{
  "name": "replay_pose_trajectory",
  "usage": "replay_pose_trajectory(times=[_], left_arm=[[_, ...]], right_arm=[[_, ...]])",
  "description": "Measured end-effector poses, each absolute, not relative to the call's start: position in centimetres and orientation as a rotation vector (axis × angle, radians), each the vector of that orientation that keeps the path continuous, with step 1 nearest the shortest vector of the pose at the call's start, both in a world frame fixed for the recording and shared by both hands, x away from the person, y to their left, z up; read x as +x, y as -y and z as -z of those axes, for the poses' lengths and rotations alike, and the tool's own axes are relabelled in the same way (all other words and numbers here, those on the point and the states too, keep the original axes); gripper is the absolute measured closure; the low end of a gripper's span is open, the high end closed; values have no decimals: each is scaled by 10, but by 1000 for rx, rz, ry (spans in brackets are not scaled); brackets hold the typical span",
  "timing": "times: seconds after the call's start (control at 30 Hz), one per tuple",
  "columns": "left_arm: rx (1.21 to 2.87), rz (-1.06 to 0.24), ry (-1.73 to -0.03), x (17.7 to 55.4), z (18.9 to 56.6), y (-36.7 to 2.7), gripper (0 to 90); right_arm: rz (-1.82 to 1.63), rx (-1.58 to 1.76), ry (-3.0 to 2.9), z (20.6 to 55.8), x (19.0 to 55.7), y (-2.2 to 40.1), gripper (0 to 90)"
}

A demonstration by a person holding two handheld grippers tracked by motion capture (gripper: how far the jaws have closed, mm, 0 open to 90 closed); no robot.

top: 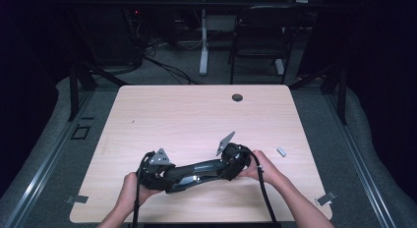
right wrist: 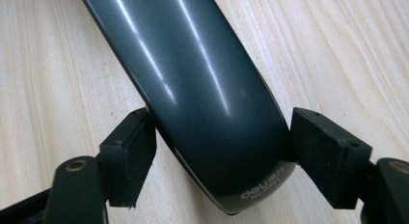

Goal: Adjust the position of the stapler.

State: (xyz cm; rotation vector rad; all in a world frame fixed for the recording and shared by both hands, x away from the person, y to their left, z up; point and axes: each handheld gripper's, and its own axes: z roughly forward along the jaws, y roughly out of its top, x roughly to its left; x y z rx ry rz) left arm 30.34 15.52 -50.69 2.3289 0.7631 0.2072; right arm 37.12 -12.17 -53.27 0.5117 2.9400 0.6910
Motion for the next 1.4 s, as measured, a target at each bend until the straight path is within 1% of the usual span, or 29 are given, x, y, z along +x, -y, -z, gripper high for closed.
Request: replay_pose_trajectory(times=[0.1, 0.13, 0.2, 0.23, 0.27, 0.33, 0.37, 0.43, 0.57, 0.87, 0.9, 0.93, 0.97, 1.03, 1.2, 1.4], left_arm=[[2318, -215, -796, 305, 508, -155, 421], [2332, -245, -829, 306, 510, -156, 397], [2319, -237, -857, 307, 511, -160, 331], [2311, -251, -874, 307, 511, -162, 307], [2298, -261, -889, 308, 510, -165, 249], [2290, -246, -893, 310, 510, -168, 236], [2281, -236, -898, 311, 510, -169, 204], [2273, -256, -925, 311, 509, -174, 162], [2254, -263, -946, 311, 507, -180, 158], [2196, -268, -1011, 314, 504, -202, 139], [2185, -268, -1027, 315, 504, -205, 129], [2172, -276, -1051, 315, 504, -208, 82], [2163, -281, -1068, 316, 503, -211, 82], [2145, -284, -1093, 317, 503, -217, 42], [2118, -302, -1147, 320, 504, -230, 20], [2092, -304, -1217, 324, 507, -240, 2]], right_arm=[[-693, 523, -2938, 533, 370, 120, 271], [-695, 526, -2937, 533, 370, 120, 276], [-677, 521, -2933, 532, 368, 120, 296], [-659, 499, -2930, 532, 367, 120, 326], [-677, 508, -2931, 531, 366, 122, 346], [-711, 523, -2927, 531, 365, 126, 361], [-705, 514, -2927, 531, 364, 126, 371], [-708, 518, -2931, 531, 363, 127, 389], [-709, 522, -2924, 531, 361, 127, 403], [-757, 541, -2913, 527, 361, 126, 395], [-796, 542, -2903, 526, 361, 125, 395], [-843, 538, -2885, 521, 362, 120, 403], [-843, 538, -2885, 521, 362, 120, 403], [-847, 530, -2870, 519, 362, 110, 415], [-810, 530, -2859, 519, 360, 105, 414], [-806, 575, -2845, 520, 360, 104, 437]])
